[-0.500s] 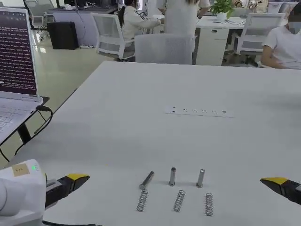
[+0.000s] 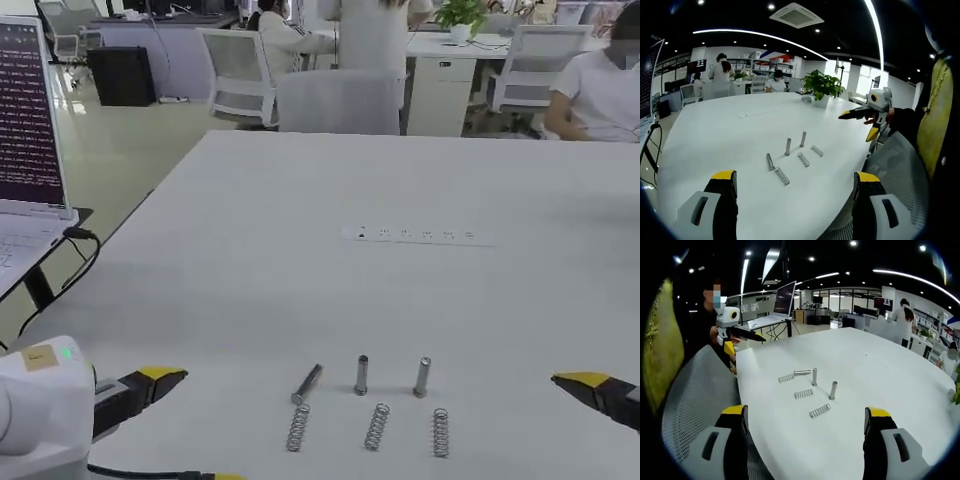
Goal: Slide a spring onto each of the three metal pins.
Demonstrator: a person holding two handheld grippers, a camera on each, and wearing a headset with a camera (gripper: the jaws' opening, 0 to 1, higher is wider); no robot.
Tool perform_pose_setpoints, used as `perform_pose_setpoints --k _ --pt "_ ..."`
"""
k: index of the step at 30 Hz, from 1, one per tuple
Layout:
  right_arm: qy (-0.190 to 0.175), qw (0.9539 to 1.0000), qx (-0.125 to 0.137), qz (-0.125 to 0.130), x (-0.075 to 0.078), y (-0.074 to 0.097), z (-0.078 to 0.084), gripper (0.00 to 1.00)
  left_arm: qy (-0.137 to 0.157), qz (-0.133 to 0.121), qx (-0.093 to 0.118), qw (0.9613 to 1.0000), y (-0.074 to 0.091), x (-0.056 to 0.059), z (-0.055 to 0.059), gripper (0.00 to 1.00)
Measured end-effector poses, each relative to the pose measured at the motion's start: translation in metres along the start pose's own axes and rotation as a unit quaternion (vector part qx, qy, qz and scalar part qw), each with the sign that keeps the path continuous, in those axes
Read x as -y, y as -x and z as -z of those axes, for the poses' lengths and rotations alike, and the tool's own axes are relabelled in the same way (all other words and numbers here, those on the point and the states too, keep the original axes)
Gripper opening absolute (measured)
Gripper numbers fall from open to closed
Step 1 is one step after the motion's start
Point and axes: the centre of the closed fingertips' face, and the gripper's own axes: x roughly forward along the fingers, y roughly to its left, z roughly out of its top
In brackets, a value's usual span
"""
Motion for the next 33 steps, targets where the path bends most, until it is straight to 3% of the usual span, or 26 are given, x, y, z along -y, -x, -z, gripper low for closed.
perform_pose_setpoints --k 24,33 --pt "0.002 1.0 -0.005 0.001 0.0043 -0.0027 0.0018 0.95 0.003 -0.001 -0.001 1.0 -0.0047 -0.0047 0.0027 0.92" --pt "-0.002 1.0 -0.005 -0.001 -0.0023 -0.0006 0.0046 0.95 0.004 -0.001 -0.002 1.0 -0.0029 -0.0026 0.0047 0.92"
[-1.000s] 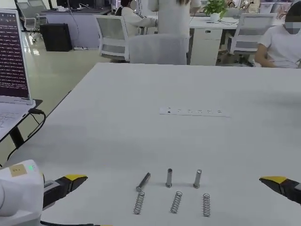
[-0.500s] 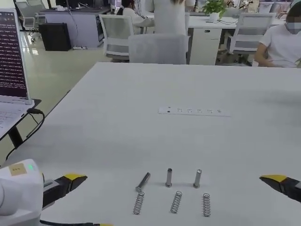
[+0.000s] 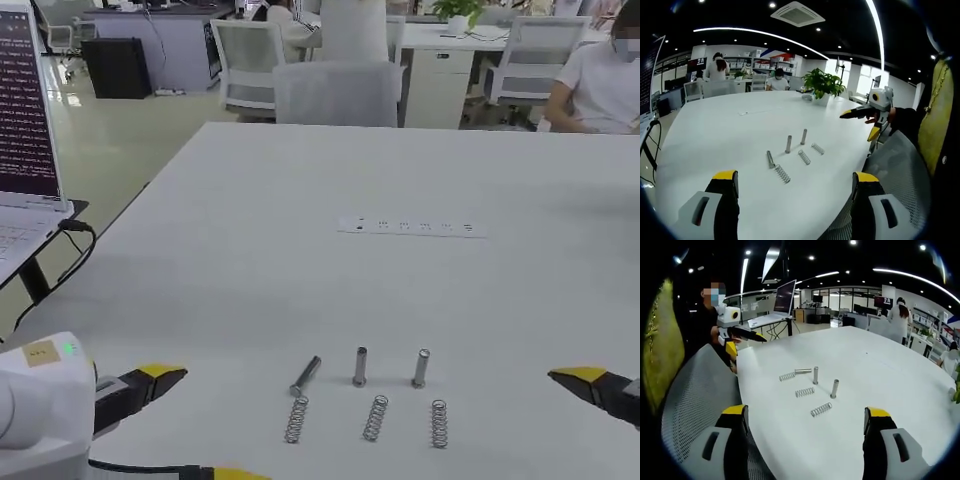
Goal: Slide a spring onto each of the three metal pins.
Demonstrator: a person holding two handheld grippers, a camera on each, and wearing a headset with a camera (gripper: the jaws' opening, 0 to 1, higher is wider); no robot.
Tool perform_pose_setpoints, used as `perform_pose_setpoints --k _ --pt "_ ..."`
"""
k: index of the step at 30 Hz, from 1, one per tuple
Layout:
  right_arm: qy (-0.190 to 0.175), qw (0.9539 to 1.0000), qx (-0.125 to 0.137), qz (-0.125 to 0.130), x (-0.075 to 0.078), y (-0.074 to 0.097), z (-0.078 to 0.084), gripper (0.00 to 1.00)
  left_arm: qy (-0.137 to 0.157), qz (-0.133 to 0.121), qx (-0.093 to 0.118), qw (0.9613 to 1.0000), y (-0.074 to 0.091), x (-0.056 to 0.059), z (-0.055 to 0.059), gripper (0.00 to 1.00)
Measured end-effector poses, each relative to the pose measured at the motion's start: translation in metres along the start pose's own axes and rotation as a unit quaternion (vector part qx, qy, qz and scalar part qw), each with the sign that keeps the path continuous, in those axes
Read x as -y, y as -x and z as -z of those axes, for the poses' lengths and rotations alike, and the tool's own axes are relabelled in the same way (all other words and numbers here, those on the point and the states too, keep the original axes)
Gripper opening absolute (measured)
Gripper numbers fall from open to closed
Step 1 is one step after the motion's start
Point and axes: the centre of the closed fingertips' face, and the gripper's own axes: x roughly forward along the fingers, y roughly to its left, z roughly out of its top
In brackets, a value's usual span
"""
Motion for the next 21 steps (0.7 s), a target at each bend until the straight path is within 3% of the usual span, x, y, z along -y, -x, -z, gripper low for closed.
perform_pose_setpoints --k 8,21 --pt "0.0 0.9999 0.006 0.014 0.0066 0.0054 -0.0024 0.94 -0.003 0.002 0.004 1.0 -0.0028 -0.0018 -0.0033 0.91" --pt "-0.002 0.9999 0.006 0.013 0.0073 0.002 -0.002 0.94 -0.002 0.003 0.005 1.0 -0.0074 -0.0045 -0.0036 0.9"
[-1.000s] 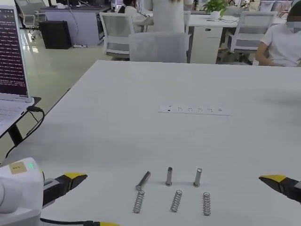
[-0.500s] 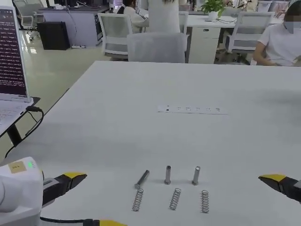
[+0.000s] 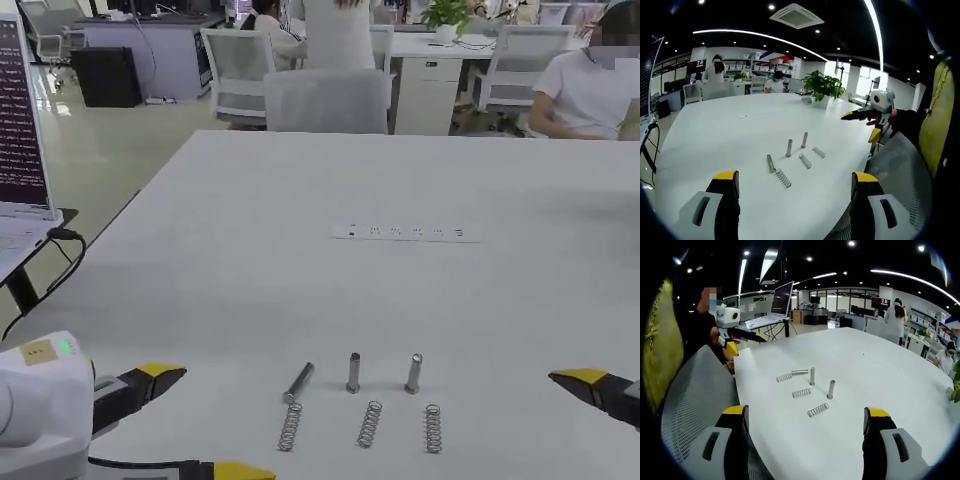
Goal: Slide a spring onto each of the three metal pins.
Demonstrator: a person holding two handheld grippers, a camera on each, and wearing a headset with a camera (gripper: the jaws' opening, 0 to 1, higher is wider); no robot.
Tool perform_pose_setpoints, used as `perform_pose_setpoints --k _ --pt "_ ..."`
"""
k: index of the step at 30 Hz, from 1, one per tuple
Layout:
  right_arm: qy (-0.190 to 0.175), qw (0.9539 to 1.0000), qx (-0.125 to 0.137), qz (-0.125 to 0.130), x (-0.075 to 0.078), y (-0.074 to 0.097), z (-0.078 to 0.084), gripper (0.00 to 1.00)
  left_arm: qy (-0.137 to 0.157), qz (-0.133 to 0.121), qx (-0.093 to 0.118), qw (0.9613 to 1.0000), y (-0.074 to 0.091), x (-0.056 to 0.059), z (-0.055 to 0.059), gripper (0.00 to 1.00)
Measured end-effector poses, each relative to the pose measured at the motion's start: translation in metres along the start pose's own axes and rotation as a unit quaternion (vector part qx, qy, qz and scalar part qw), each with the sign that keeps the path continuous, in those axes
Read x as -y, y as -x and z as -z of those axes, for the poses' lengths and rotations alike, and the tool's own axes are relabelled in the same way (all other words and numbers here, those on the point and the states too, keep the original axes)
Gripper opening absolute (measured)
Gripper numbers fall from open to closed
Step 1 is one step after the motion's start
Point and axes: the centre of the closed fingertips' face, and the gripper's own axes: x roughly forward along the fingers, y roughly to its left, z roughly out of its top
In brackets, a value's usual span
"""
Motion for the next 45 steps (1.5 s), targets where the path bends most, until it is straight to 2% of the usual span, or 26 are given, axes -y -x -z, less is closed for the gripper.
perform_pose_setpoints --k 8,18,30,34,36,42,45 --pt "0.003 1.0 -0.003 -0.007 -0.003 -0.002 0.0 0.94 0.0 -0.002 -0.005 1.0 -0.002 -0.002 0.0 0.89" --pt "0.008 0.9999 -0.005 -0.008 -0.002 -0.002 -0.002 0.94 -0.011 -0.004 -0.012 0.9999 -0.016 -0.016 -0.009 0.85" --pt "0.007 0.9999 -0.006 -0.005 -0.002 -0.001 0.0 0.94 -0.032 0.002 -0.037 0.9988 -0.046 -0.033 -0.013 0.77" --pt "0.006 0.9999 -0.008 -0.003 -0.002 0.0 0.002 0.94 -0.036 -0.001 -0.043 0.9984 -0.055 -0.037 -0.015 0.73" --pt "0.006 0.9999 -0.008 -0.002 -0.001 0.0 0.002 0.94 -0.042 -0.009 -0.054 0.9976 -0.061 -0.041 -0.014 0.71" --pt "0.006 0.9999 -0.009 -0.002 -0.002 -0.001 0.002 0.94 -0.047 -0.009 -0.066 0.9967 -0.077 -0.046 -0.013 0.68" --pt "0.005 0.9999 -0.01 -0.002 -0.002 -0.001 0.003 0.94 -0.045 -0.014 -0.071 0.9964 -0.086 -0.054 -0.013 0.66"
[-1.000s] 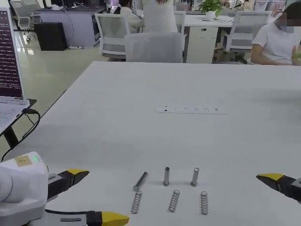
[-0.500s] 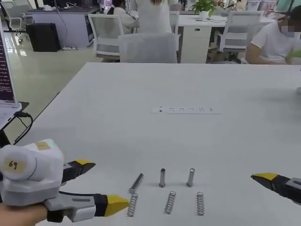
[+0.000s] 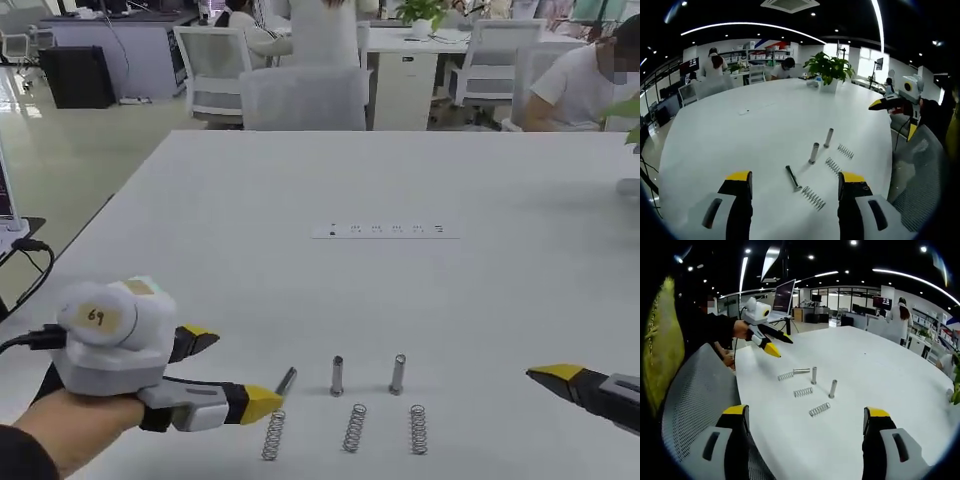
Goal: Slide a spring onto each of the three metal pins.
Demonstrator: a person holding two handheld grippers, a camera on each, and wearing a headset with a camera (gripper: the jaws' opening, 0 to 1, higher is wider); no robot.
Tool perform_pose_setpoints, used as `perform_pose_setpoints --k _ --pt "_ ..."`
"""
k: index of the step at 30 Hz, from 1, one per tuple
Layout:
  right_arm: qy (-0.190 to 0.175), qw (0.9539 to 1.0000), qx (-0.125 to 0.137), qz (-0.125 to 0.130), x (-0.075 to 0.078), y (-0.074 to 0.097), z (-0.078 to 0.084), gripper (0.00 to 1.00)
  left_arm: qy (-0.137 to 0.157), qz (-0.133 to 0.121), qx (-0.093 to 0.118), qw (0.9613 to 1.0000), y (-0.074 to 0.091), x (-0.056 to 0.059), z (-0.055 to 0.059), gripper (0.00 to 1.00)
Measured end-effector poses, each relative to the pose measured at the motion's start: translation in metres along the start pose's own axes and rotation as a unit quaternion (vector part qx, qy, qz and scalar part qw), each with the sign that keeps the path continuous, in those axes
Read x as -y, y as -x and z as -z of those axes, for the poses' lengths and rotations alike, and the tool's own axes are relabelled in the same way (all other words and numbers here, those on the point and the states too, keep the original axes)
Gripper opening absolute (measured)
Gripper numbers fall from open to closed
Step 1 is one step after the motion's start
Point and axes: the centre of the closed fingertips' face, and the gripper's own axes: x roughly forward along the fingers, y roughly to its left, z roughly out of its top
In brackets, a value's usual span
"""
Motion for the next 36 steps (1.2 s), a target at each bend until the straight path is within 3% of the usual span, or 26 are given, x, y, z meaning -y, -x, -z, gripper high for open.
perform_pose_setpoints --k 5,12,21,36 --pt "-0.001 1.0 -0.001 0.0 0.0 -0.001 0.0 0.93 0.006 -0.01 -0.009 0.9999 -0.012 -0.008 0.001 0.6" --pt "-0.001 1.0 -0.002 -0.003 -0.003 -0.003 0.0 0.93 -0.007 -0.007 -0.037 0.9993 -0.033 -0.005 0.008 0.56" --pt "-0.005 1.0 -0.006 -0.002 -0.003 -0.003 0.004 0.93 -0.018 -0.025 -0.07 0.997 -0.05 -0.012 0.018 0.47" --pt "-0.01 0.9999 -0.009 -0.004 -0.004 -0.003 0.008 0.92 -0.042 -0.014 -0.107 0.9933 -0.073 -0.005 0.03 0.31"
